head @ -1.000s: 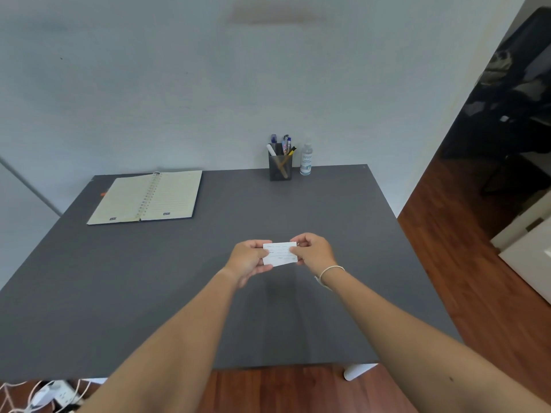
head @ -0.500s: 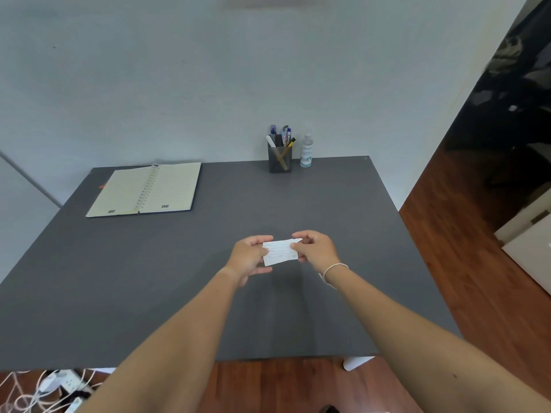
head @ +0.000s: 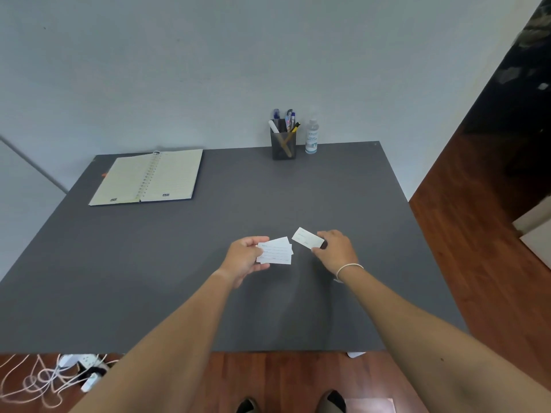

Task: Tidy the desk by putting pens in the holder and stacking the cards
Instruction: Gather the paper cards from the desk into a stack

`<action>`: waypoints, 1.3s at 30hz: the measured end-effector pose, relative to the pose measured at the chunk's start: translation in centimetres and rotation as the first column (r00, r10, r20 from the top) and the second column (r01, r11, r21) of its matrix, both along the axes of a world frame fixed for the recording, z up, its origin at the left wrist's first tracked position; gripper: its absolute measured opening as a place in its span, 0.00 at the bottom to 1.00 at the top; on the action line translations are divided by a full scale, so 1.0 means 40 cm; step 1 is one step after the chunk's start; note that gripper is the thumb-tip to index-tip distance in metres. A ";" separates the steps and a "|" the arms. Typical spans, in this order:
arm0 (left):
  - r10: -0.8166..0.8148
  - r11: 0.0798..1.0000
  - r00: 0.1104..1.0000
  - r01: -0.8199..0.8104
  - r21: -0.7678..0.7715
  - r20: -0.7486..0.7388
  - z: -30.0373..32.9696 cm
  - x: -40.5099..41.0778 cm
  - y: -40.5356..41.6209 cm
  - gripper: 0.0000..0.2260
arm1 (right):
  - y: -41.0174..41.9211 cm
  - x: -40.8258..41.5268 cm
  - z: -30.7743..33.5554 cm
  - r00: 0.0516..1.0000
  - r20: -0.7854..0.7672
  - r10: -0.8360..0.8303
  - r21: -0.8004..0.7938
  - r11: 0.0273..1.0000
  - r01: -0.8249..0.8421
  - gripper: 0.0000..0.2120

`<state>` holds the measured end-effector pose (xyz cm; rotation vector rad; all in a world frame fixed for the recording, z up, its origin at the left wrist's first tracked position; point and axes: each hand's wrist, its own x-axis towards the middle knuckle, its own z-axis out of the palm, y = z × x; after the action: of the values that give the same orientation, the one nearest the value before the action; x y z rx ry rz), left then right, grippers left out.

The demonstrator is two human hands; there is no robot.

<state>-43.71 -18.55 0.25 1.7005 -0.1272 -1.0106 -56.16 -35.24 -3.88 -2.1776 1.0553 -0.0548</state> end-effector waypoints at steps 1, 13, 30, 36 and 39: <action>0.007 1.000 1.000 -0.007 0.004 0.002 -0.001 -0.001 0.002 0.15 | 0.000 0.003 -0.004 0.999 -0.030 0.012 -0.026 1.000 -0.013 0.23; 0.063 0.997 0.997 -0.065 0.048 0.035 -0.009 -0.011 0.015 0.14 | -0.006 0.026 -0.036 0.992 -0.122 0.011 -0.195 0.980 -0.035 0.18; 0.071 0.994 0.997 -0.073 0.086 0.024 -0.031 -0.020 -0.006 0.15 | -0.015 0.011 -0.040 0.974 0.134 -0.181 0.206 0.967 0.151 0.06; 0.064 0.993 0.998 -0.067 0.096 0.028 -0.029 -0.021 -0.015 0.15 | -0.024 0.000 -0.039 0.959 0.167 -0.227 0.299 0.939 0.170 0.07; 0.061 0.993 0.998 -0.063 0.097 0.026 -0.029 -0.023 -0.017 0.15 | -0.026 0.000 -0.038 0.956 0.183 -0.230 0.314 0.935 0.164 0.07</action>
<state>-44.62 -19.22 -0.90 1.7943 -0.0402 -0.9647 -56.16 -36.29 -5.41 -1.7477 1.0777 -0.2098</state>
